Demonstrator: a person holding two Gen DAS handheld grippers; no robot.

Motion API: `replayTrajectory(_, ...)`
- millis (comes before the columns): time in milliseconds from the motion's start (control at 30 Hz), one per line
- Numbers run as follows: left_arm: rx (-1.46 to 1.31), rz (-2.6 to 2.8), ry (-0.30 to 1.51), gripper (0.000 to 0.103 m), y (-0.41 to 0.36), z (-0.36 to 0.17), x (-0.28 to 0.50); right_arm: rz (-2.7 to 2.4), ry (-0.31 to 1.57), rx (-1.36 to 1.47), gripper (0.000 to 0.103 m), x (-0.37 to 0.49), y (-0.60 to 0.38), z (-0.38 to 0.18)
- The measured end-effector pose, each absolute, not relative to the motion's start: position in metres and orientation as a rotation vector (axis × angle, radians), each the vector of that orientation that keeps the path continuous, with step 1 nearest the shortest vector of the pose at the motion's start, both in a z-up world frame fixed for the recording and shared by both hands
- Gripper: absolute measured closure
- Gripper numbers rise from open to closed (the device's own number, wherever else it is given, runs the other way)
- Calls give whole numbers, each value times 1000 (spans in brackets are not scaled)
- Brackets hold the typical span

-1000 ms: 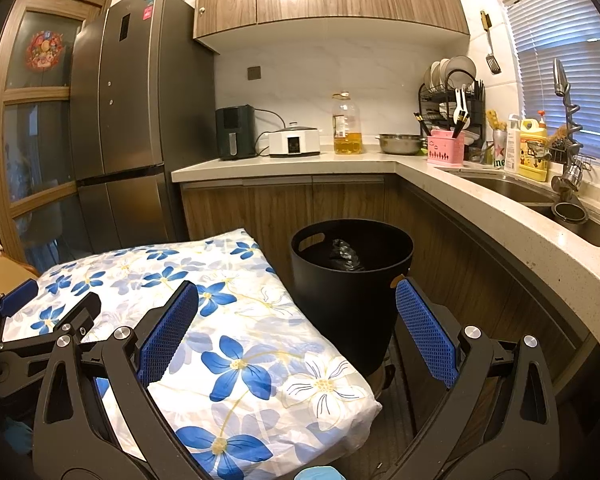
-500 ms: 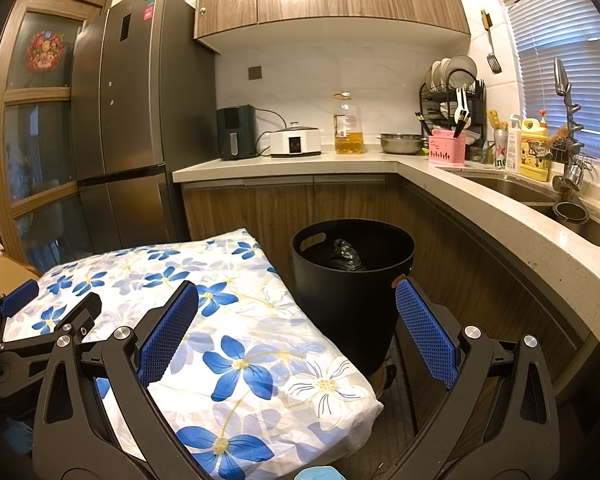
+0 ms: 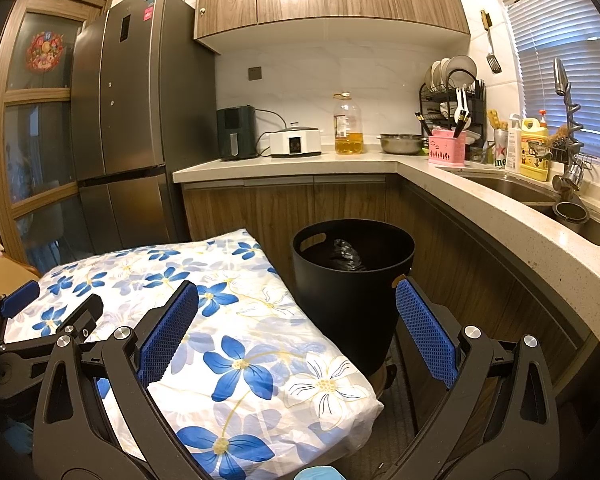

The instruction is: Collect trash

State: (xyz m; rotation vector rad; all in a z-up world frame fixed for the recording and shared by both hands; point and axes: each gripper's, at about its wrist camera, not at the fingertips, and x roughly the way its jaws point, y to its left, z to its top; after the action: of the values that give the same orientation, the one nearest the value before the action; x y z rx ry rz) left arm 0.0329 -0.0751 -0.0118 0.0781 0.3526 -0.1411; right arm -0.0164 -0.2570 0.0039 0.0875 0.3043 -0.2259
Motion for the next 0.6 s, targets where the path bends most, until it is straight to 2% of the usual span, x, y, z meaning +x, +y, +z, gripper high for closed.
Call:
replayTrajectory(533,110,-136,338,5,-76,-14,29,-228,307,91,5,-17,-258,3)
replayTrajectory(600,116,-137,336,8,-76,-14,28,-228,307,94,5,-17,-259,3)
